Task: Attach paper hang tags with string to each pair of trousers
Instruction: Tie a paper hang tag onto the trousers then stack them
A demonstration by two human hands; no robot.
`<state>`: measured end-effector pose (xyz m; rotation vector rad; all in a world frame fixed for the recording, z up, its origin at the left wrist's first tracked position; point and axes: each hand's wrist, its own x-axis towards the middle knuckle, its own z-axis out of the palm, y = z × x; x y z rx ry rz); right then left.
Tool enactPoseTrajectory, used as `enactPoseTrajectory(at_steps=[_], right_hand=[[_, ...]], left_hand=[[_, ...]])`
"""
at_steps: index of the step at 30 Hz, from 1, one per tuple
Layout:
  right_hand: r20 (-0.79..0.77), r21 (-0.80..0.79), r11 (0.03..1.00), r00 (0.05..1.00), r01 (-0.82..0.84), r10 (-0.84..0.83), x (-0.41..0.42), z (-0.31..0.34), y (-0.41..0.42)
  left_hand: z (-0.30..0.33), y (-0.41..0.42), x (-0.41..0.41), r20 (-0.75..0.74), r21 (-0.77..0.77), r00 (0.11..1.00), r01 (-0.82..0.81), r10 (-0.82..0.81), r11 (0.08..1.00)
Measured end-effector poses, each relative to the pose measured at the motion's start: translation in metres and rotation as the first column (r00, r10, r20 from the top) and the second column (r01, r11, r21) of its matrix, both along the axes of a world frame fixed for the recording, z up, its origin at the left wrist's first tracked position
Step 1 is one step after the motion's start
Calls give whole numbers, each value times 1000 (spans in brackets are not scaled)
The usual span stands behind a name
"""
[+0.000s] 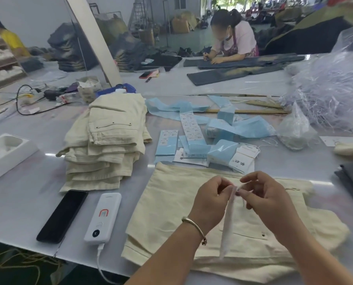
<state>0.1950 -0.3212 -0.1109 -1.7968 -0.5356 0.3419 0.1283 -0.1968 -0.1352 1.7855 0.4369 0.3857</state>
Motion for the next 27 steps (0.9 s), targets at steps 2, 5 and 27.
enactPoseTrajectory(at_steps=[2,5,27], right_hand=[[94,-86,993,993,81,-73,9,6,-9],[-50,26,999,999,21,-19,24,15,-27],[562,-343,808,794,479,-231,124,34,-124]], left_hand=[[4,0,8,-111,302,994,12,23,953],[17,-13,21,-147,433,988,103,-42,896],[-23,-87,95,-396,367,915,232,-74,901]])
